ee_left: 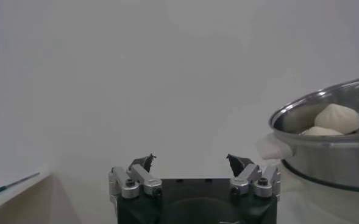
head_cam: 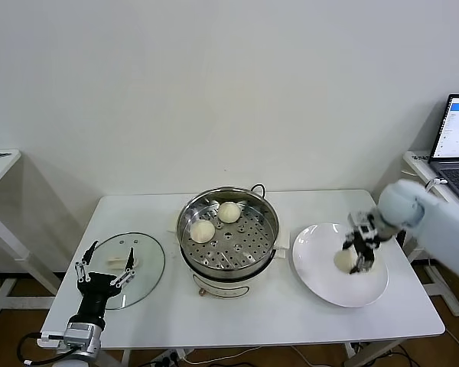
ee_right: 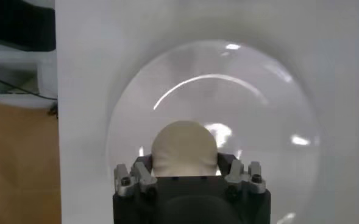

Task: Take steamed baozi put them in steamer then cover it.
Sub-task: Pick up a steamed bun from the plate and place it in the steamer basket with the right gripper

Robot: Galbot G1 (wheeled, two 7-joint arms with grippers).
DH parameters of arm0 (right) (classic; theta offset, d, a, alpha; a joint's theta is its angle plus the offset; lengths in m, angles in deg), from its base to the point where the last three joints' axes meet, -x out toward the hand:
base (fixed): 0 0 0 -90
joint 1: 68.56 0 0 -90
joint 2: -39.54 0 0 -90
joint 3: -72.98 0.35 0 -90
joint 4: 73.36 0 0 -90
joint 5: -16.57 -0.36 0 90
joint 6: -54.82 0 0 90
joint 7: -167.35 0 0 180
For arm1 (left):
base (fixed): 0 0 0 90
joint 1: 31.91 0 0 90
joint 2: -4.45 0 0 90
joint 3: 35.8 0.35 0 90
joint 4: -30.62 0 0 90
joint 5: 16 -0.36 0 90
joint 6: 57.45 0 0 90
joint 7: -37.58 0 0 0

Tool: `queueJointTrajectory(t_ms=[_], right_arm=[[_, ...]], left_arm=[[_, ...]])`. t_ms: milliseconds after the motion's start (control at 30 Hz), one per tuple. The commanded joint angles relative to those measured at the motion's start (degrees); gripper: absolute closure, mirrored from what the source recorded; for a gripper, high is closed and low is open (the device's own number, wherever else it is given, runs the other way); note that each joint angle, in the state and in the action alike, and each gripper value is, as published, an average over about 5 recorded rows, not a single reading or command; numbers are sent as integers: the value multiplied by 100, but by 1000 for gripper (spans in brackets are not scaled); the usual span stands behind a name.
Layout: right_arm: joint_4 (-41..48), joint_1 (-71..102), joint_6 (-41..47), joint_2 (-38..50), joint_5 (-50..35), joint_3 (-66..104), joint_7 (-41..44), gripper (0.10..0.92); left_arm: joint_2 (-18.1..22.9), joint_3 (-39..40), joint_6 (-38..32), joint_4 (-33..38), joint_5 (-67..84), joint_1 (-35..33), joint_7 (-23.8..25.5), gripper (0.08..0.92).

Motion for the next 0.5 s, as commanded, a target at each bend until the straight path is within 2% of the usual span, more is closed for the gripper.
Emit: queueJointTrajectory(t_ms=[33,233,500], right_arm=[[-278,-2886,-665,-365,-1019,-1446,103,316],[-473,-3711,-1768,-1222,-934,-2062,-6,315],[-605,-3818,-3053,-2507,-487,-2461,-514,318]], left_arm=[[-22,-25,20,-5,14,28,9,177],[-36,-73,34,-13,42,50,17,177],[-72,-118,39,-21,70,84,27,177]])
